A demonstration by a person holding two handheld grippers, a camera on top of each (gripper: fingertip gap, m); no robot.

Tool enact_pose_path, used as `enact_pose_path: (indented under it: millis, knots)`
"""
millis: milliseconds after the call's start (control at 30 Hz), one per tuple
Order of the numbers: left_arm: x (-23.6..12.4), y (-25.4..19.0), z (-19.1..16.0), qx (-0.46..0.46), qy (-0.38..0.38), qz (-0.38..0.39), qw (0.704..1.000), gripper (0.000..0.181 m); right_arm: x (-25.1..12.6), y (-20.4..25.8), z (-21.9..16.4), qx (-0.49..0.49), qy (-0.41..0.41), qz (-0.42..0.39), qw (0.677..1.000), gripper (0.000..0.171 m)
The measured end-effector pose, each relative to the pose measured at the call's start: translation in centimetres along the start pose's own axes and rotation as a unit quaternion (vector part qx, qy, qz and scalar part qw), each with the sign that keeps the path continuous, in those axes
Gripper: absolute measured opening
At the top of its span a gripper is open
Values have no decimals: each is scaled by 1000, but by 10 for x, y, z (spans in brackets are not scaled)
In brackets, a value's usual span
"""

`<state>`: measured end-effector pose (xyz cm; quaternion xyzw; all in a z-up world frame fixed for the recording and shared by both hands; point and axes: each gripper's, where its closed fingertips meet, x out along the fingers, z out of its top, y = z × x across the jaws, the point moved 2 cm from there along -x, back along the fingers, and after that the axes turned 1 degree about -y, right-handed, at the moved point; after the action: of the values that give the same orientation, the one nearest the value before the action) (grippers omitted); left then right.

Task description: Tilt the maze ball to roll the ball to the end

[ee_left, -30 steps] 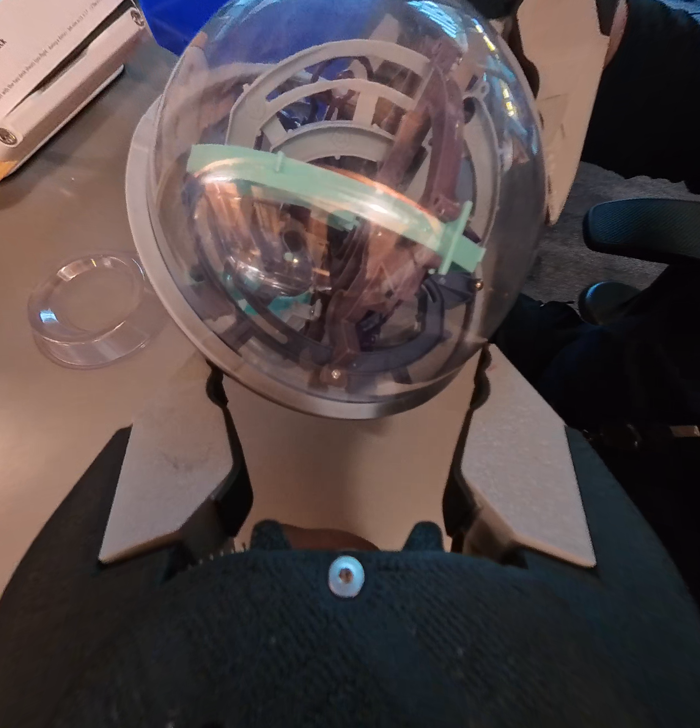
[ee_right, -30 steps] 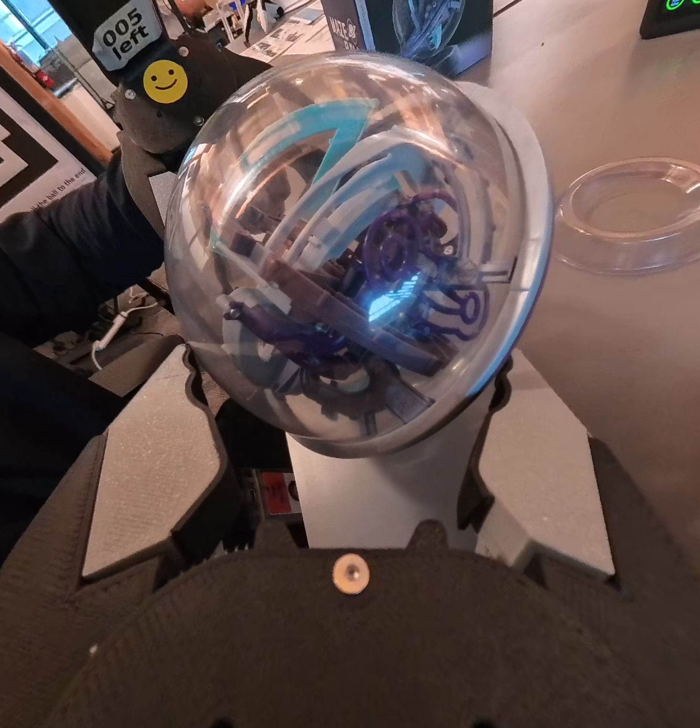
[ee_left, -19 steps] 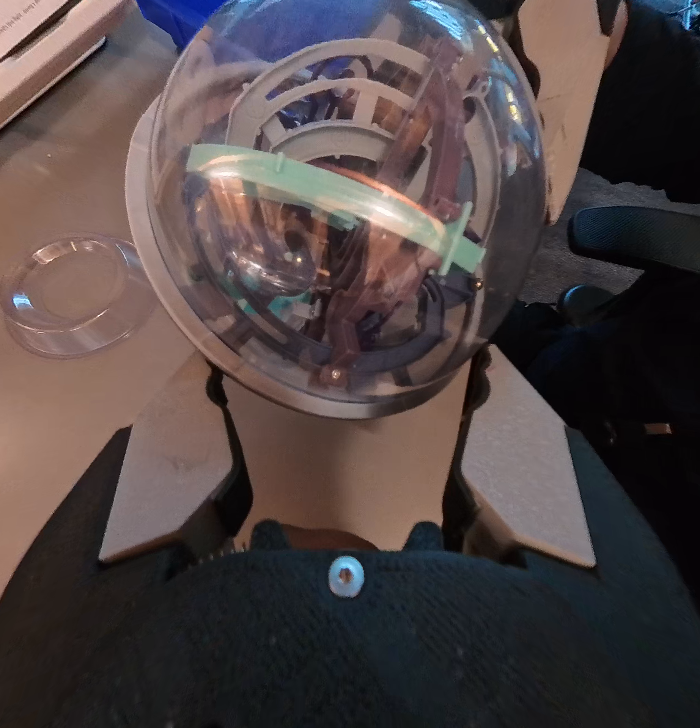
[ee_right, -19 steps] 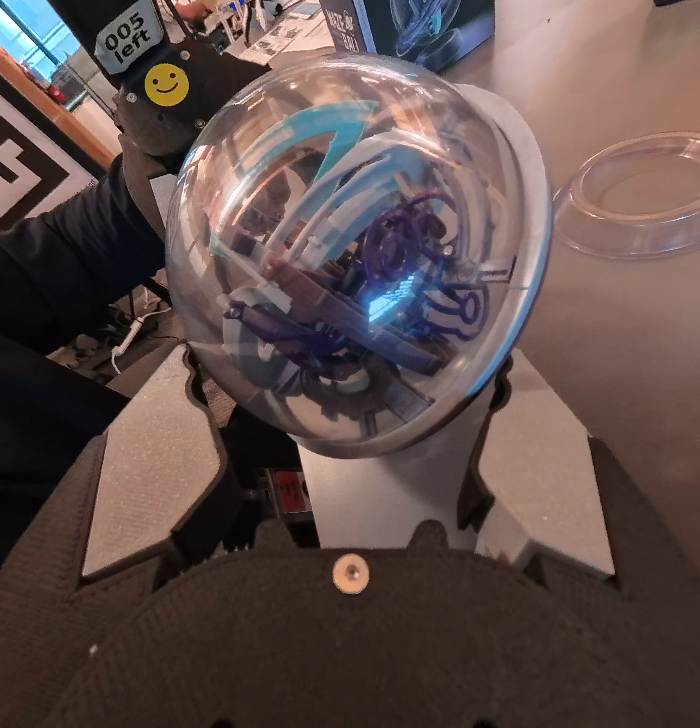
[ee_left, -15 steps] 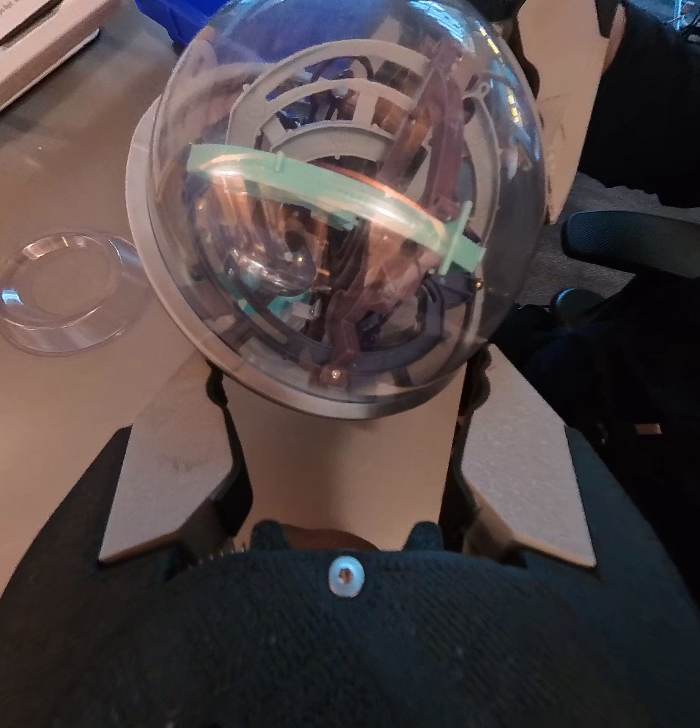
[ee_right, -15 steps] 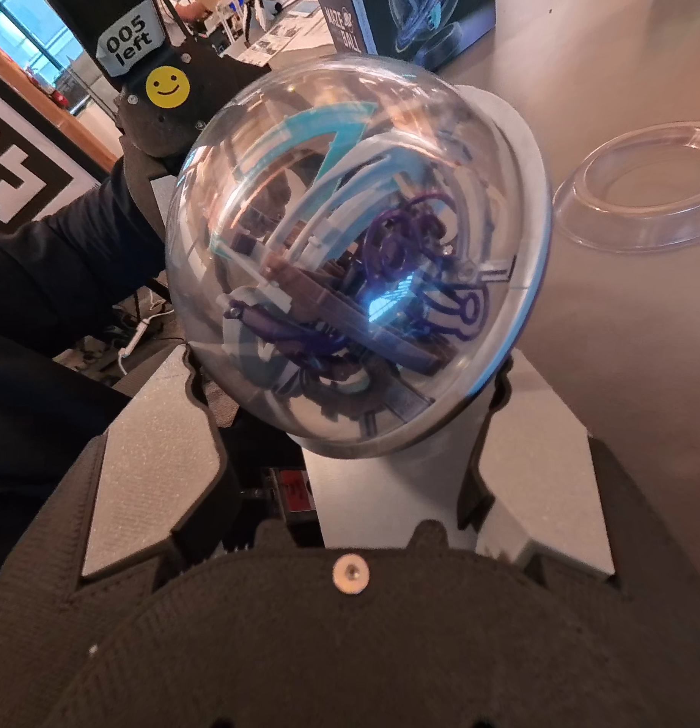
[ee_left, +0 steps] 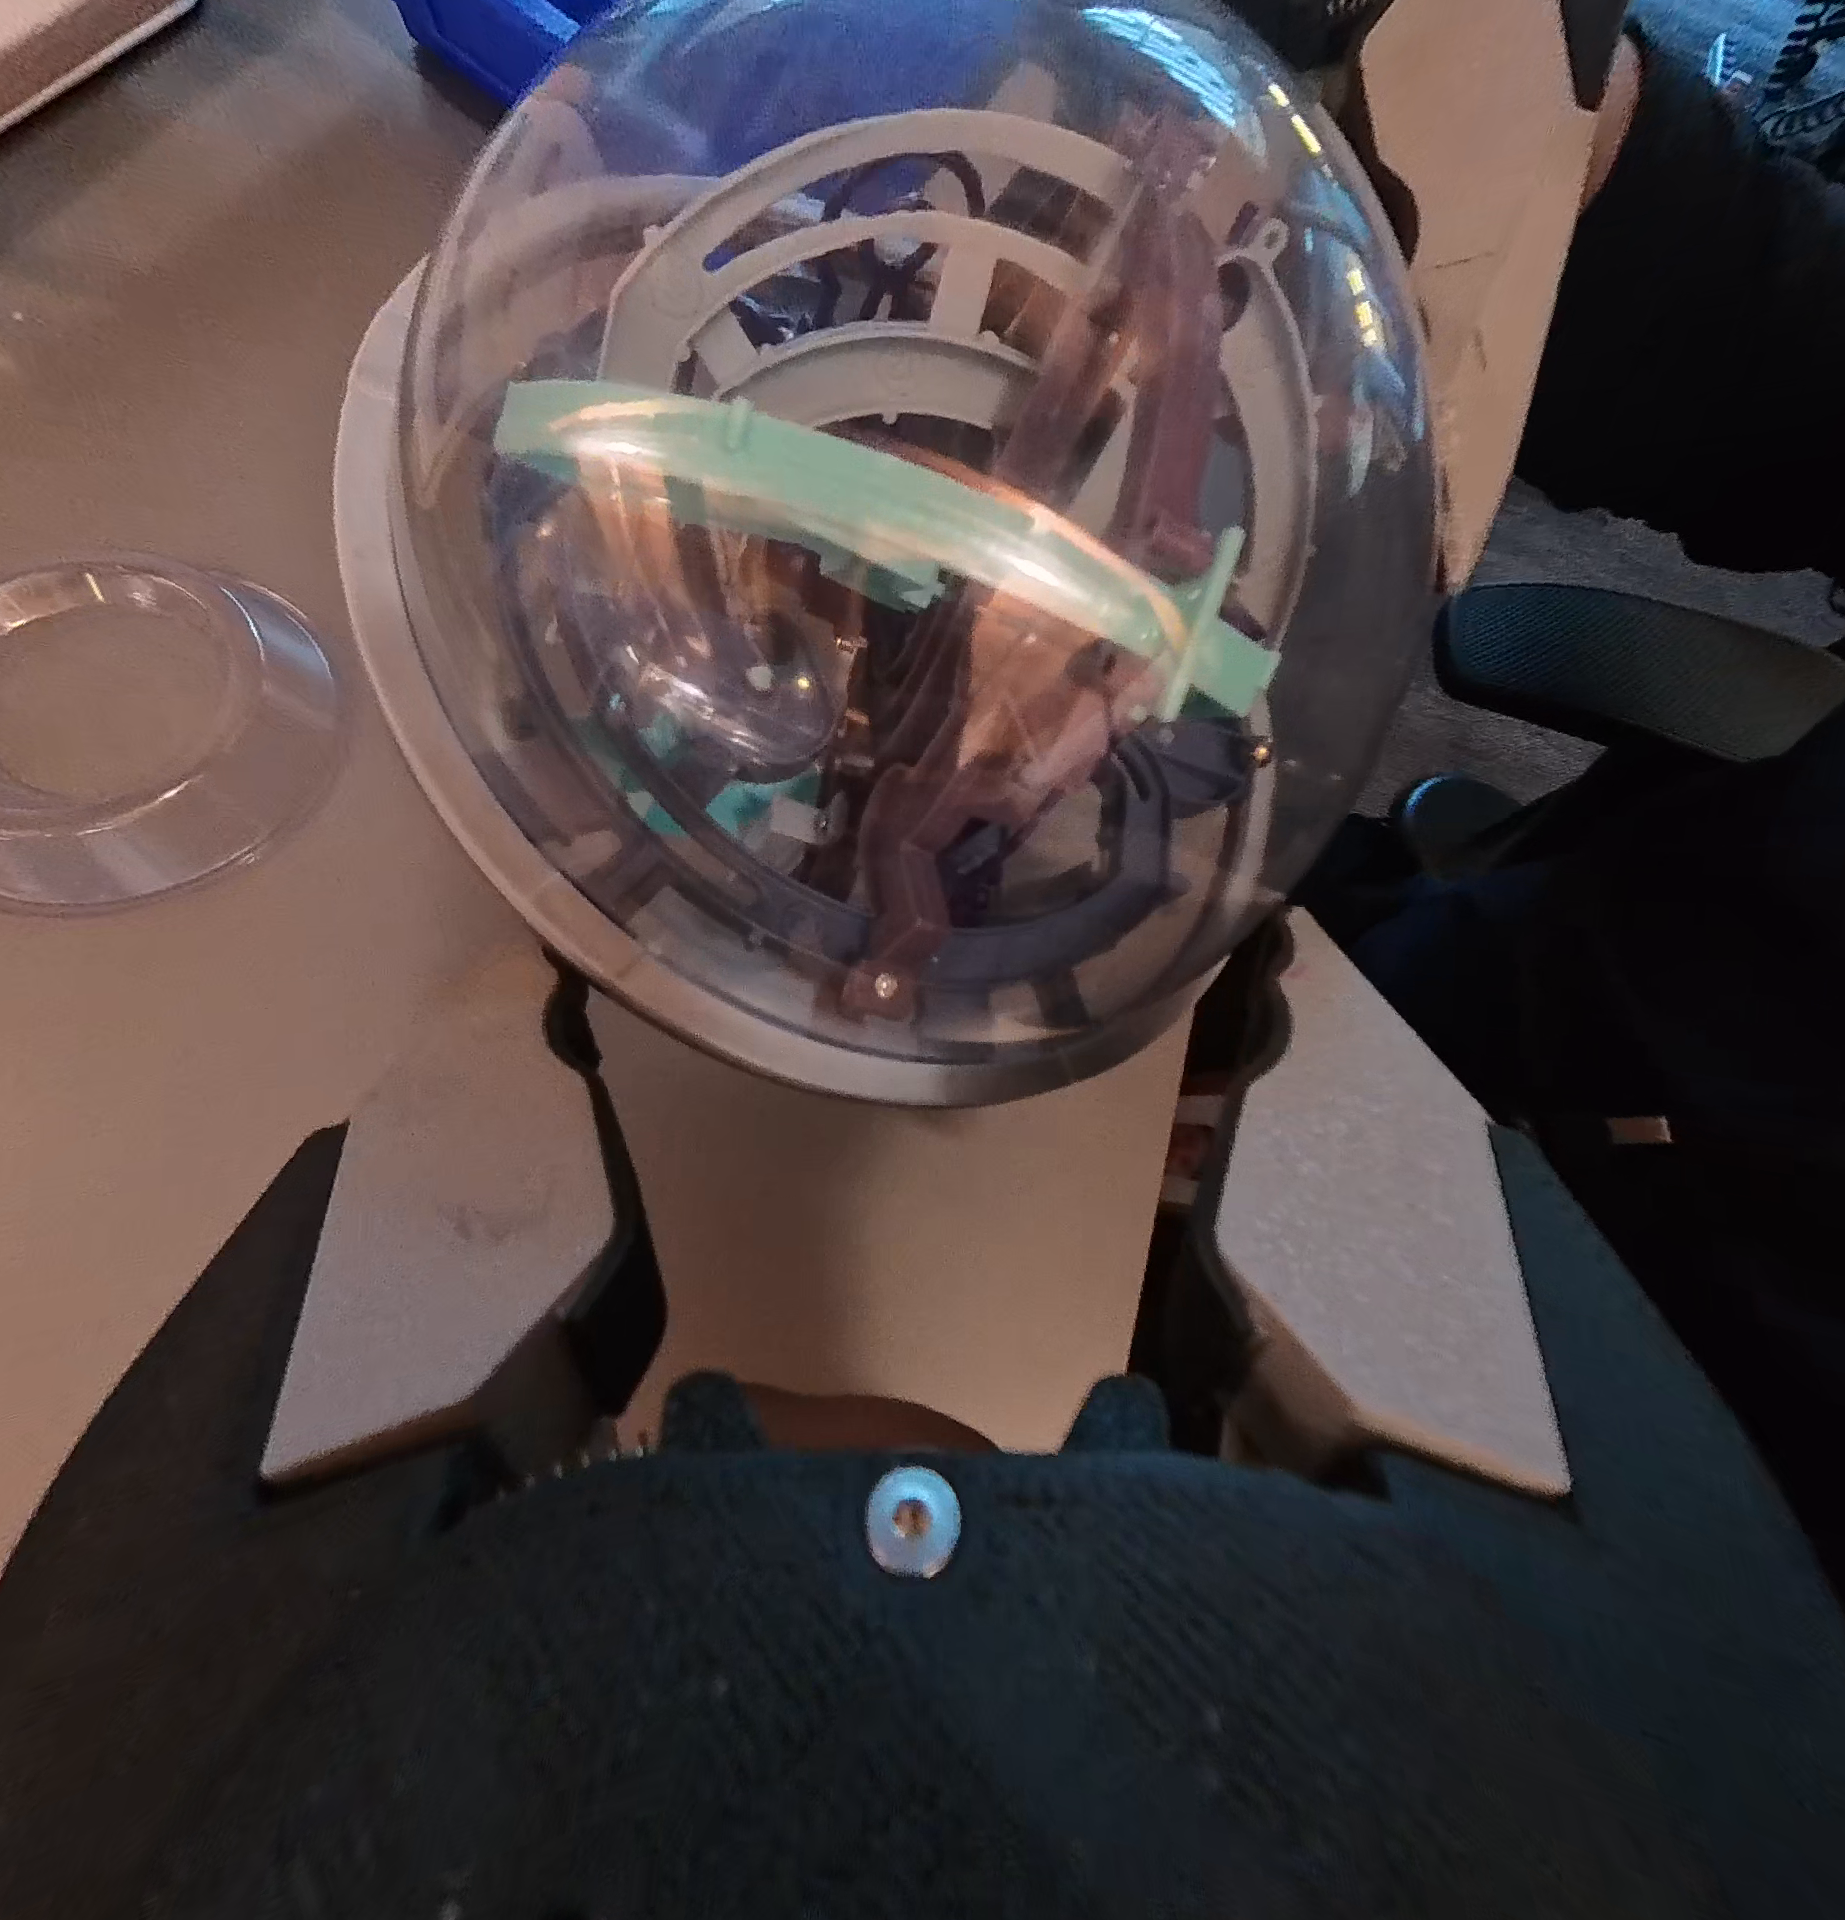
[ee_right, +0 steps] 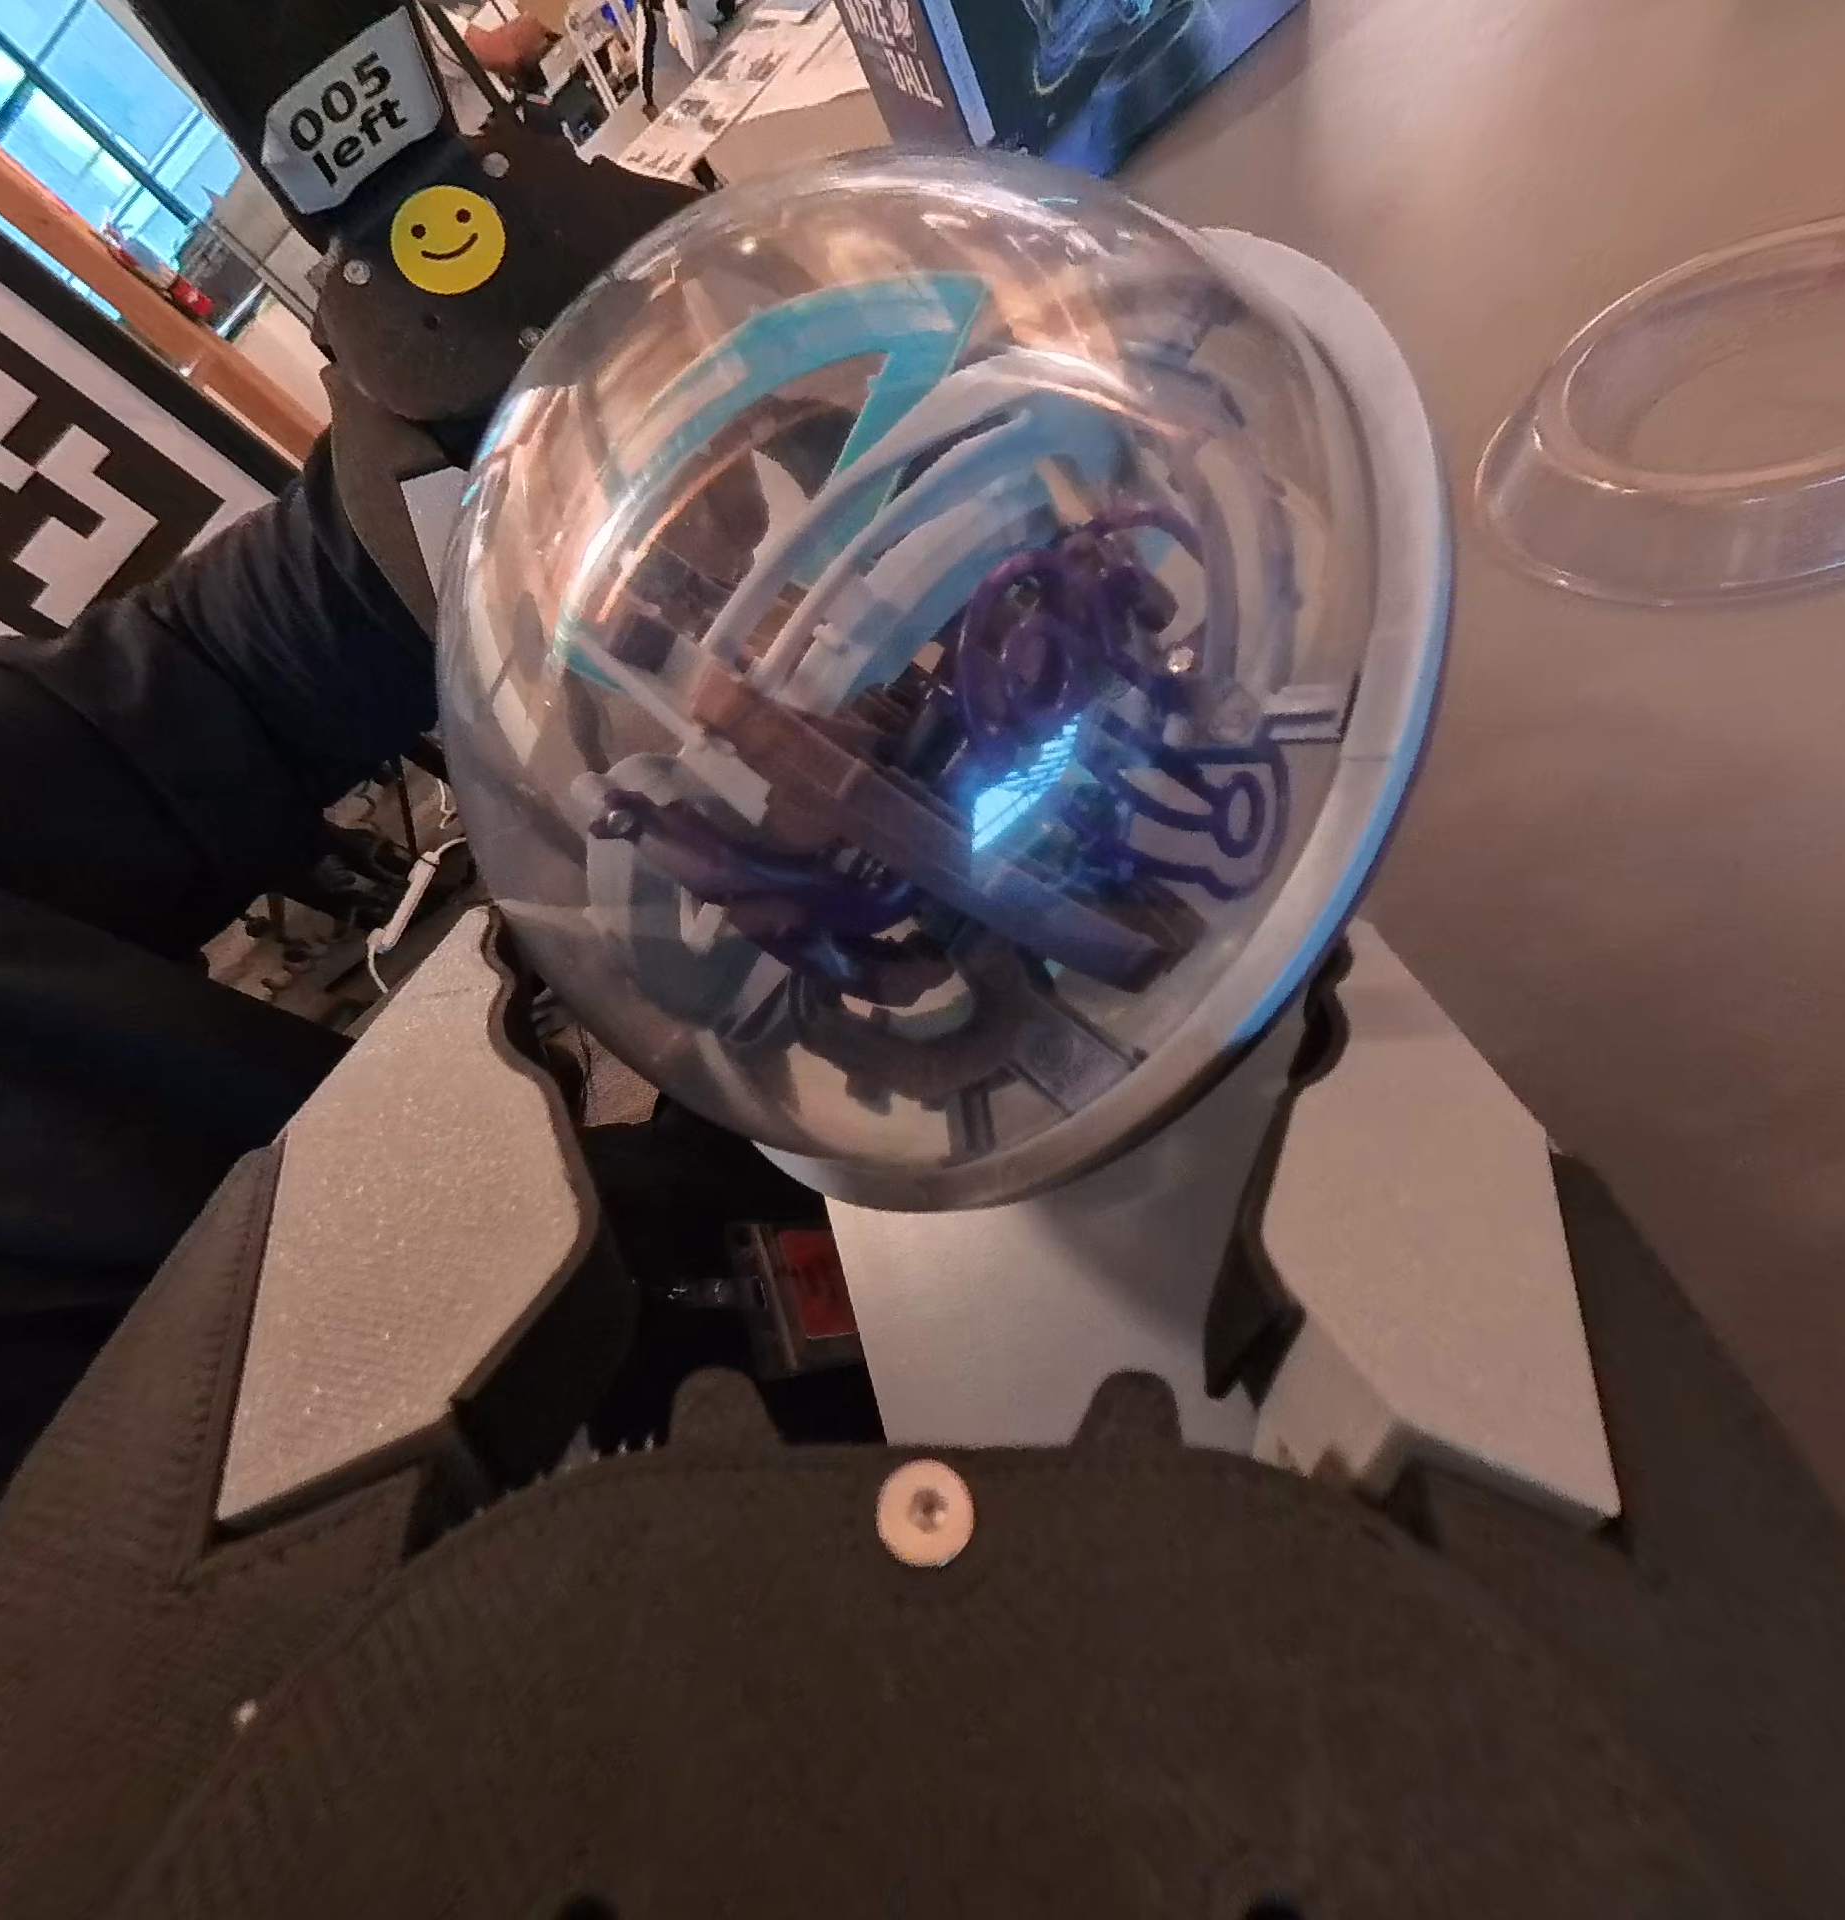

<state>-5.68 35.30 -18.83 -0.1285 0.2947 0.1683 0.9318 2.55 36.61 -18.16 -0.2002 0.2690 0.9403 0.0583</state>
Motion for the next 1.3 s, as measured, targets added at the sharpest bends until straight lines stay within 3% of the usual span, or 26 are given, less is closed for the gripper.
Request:
enact_pose_path:
  millis: [1300]
  knots:
    - [8, 2, -9, -57, 8, -37, 998, 125, 4, -7, -7, 60, 23, 16, 998, 143]
